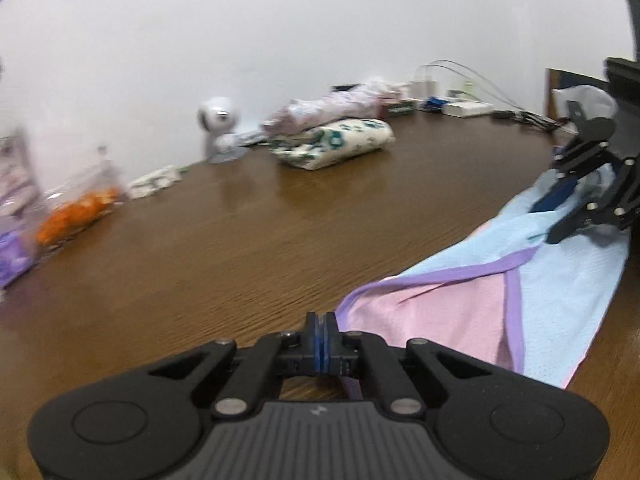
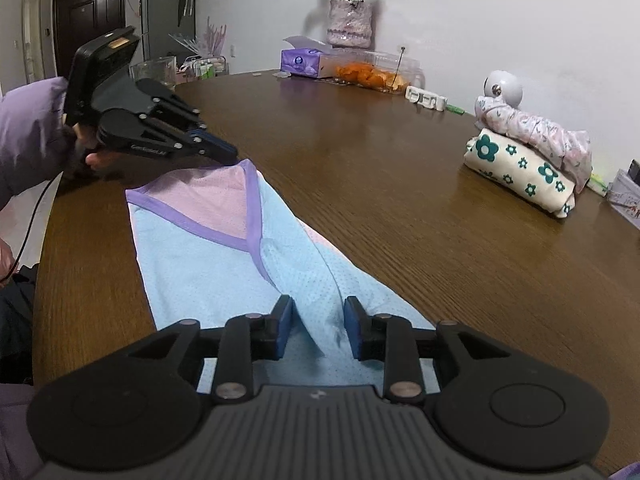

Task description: Fold clothes

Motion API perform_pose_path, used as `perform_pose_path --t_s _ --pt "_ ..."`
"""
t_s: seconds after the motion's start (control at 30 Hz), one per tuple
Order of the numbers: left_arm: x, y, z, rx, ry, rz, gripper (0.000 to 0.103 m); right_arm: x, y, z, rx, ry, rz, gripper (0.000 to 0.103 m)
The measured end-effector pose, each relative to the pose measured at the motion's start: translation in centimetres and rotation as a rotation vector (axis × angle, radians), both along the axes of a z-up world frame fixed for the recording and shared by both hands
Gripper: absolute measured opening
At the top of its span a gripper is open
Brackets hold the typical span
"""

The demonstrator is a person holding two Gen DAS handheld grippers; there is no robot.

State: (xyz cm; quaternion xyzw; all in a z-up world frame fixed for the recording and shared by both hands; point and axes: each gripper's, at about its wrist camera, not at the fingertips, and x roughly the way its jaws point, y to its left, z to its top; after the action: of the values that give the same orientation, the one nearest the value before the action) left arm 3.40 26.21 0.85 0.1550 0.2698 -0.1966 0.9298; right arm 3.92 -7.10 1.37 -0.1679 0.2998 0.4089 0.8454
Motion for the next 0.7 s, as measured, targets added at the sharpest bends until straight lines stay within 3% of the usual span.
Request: perform_pose_path --t_s 0.13,0.2,0.27,0.4,0.5,0.63,0.67,0.7 --pt "-0.4 -0.2 2.6 -0.033 -0.028 0.088 0.015 -1.2 -1.4 1.9 0.056 -0.041 -0.025 0.028" --pt "-0.2 -1.6 4.1 -0.057 -0.048 0.109 0.034 -1.9 -3.1 3.2 0.064 -0.062 -0.083 0.030" --pt "0.3 -3.5 4.7 -0.083 -0.060 0.105 0.042 -2.0 -5.7 3.8 0.053 -0.082 -0.215 0.035" --pt "1.1 -7.0 2.6 -0.039 0.013 0.091 0.042 -0.8 -13.0 3.9 0.017 -0.053 -0.619 0.034" --pt "1.3 -9.1 0.9 -0.005 0.063 0.094 0.042 0.0 -17.4 3.2 -0.005 -0.015 -0.822 0.035" --pt "-0.3 -8.5 0.2 -0.028 0.053 0.174 0.045 1.8 -18.3 1.4 0.012 0.046 -0.840 0.033" --pt "-0.6 -8.2 0.1 -0.032 0.048 0.193 0.046 2.5 -18.3 0.7 0.022 0.070 -0.840 0.027" --pt "-0.7 -8.1 0.1 -0.034 0.046 0.216 0.046 3.1 -18.0 0.0 0.024 0.077 -0.843 0.011"
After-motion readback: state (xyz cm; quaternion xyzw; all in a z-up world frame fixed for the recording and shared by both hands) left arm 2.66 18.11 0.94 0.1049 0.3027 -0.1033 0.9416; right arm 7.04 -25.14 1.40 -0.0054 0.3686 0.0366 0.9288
